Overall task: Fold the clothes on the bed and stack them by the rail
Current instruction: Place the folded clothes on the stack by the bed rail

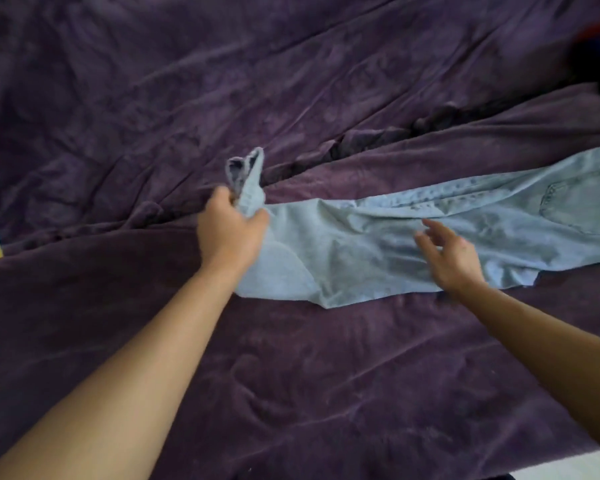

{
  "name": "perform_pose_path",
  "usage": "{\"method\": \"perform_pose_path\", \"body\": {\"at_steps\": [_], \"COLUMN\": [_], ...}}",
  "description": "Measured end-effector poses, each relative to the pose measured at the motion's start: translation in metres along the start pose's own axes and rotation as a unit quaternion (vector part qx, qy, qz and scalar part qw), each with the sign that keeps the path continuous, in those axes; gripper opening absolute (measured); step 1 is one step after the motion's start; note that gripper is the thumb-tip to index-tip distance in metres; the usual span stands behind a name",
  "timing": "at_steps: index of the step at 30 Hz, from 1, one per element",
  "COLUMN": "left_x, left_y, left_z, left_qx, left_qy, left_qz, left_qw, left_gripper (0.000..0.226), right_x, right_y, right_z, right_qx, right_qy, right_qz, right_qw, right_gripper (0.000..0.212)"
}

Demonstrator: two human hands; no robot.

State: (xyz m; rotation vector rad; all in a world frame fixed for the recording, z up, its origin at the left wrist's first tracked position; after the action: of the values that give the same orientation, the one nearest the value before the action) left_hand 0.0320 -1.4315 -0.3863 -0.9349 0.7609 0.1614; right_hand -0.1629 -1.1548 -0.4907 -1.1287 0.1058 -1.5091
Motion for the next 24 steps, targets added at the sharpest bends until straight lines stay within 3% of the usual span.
{"method": "perform_pose_path", "body": {"at_steps": [4, 11, 13, 15, 18, 21, 24], "left_x": [-0.108, -0.206, -0.217, -0.212, -0.177, -0.139, -0.131], "left_y": [0.097, 0.288, 0.334, 0.368, 0.393, 0.408, 0.415], "left_z": [0.045, 0.074, 0.076, 0.073, 0.059, 0.05, 0.051], "left_qx": [0.1, 0.172, 0.229, 0.249, 0.189, 0.255, 0.267], "left_qy": [0.081, 0.056, 0.078, 0.128, 0.159, 0.109, 0.116], "left_qz": [-0.001, 0.053, 0.073, -0.009, -0.307, -0.427, -0.458], "left_qw": [0.992, 0.982, 0.968, 0.96, 0.919, 0.861, 0.84], "left_gripper": [0.018, 0.023, 0.032, 0.041, 0.051, 0.057, 0.056], "right_x": [-0.072, -0.196, -0.224, -0.248, -0.279, -0.297, -0.295], "right_y": [-0.089, -0.215, -0.245, -0.275, -0.314, -0.325, -0.317], "right_z": [0.016, 0.027, 0.025, 0.015, -0.011, -0.042, -0.06], "right_qx": [-0.096, -0.172, -0.194, -0.214, -0.219, -0.162, -0.091], "right_qy": [0.088, 0.14, 0.135, 0.13, 0.144, 0.181, 0.195], "right_qz": [-0.08, -0.097, -0.089, -0.054, 0.001, -0.134, -0.256], "right_qw": [0.988, 0.97, 0.968, 0.967, 0.965, 0.961, 0.942], "right_gripper": [0.04, 0.036, 0.035, 0.039, 0.06, 0.087, 0.065]}}
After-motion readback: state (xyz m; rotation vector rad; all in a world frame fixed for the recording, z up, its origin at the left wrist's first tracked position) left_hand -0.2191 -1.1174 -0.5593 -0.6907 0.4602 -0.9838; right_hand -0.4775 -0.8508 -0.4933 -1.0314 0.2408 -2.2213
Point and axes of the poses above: each hand's wrist, its own z-axis away from the middle knuckle, its own y-axis out of the palm, x = y × z, the point moved 3 cm from there along -z, towards the middle knuckle, and after that the axes turned 14 degrees about x, right-handed, at the moved point
